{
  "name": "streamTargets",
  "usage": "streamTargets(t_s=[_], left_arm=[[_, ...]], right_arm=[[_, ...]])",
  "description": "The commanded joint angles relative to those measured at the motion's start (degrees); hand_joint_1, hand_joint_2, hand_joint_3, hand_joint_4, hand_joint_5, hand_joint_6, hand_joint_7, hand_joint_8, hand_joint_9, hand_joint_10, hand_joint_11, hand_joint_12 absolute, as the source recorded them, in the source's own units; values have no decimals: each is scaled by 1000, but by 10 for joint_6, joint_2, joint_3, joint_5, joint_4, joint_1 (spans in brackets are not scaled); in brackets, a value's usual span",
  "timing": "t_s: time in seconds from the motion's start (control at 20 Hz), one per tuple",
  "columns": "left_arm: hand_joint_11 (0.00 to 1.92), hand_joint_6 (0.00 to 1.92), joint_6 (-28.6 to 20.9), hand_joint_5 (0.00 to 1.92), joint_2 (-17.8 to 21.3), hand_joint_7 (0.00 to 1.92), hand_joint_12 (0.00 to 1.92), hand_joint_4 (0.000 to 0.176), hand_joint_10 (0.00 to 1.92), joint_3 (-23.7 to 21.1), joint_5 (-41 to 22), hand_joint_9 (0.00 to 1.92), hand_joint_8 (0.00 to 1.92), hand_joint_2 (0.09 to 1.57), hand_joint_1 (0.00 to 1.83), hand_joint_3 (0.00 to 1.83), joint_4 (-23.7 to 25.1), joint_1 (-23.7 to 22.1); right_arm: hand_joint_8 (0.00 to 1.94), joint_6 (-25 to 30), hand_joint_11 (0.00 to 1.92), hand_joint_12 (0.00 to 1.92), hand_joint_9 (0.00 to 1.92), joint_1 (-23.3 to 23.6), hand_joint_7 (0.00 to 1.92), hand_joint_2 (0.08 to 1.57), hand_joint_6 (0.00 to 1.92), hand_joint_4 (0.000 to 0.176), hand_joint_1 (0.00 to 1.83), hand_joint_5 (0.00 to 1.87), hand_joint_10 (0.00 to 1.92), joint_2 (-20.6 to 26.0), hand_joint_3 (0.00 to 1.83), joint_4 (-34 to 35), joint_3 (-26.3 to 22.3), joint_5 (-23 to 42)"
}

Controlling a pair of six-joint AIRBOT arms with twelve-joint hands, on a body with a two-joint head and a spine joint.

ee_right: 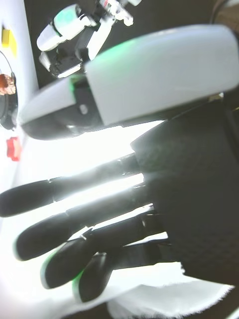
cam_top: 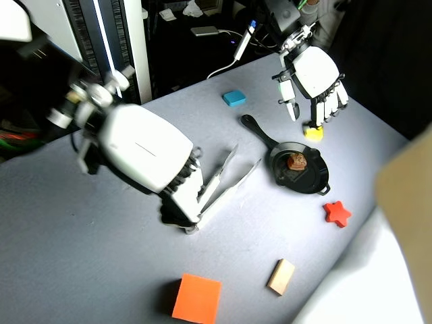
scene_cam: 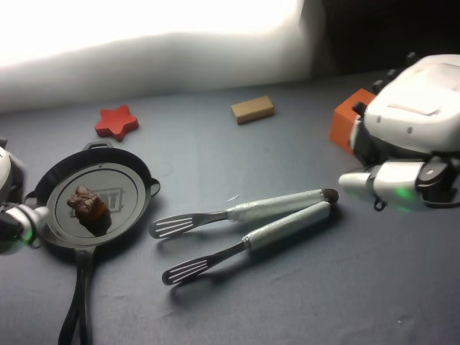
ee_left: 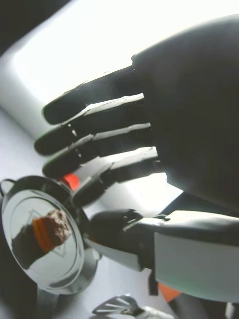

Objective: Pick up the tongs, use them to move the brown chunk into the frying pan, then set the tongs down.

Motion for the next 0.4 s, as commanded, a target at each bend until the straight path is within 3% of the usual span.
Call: streamTargets(t_s=[0.0,0.05,0.1,0.2,0.35], left_arm=[[785,1465,4,838,3,984,1914,0,1730,0,-40,939,1550,1361,406,4,38,-6],[922,1491,4,933,3,1036,1920,0,1790,-1,-40,1007,1609,1376,404,5,38,-7],[1008,1598,4,955,3,1063,1921,0,1851,-2,-40,1046,1684,1406,407,10,38,-8],[1063,1733,4,962,1,1069,1921,0,1915,-2,-40,1073,1789,1443,490,12,38,-10],[1081,1868,6,965,0,1039,1921,0,1921,-2,-40,1068,1873,1460,554,6,38,-10]], right_arm=[[1467,-3,972,1921,1149,13,1230,1444,1382,0,102,1036,1860,7,20,-22,-5,8],[1633,-4,1135,1921,1207,16,1248,1468,1647,0,286,1039,1909,18,18,-22,-12,8],[1733,-2,1241,1921,1258,18,1268,1485,1758,0,421,1036,1919,27,17,-22,-16,11],[1847,14,1342,1921,1316,17,1268,1514,1903,0,458,1020,1921,40,22,-22,-19,24],[1896,47,1359,1921,1330,14,1264,1514,1920,0,478,1015,1921,47,15,-41,-19,43]])
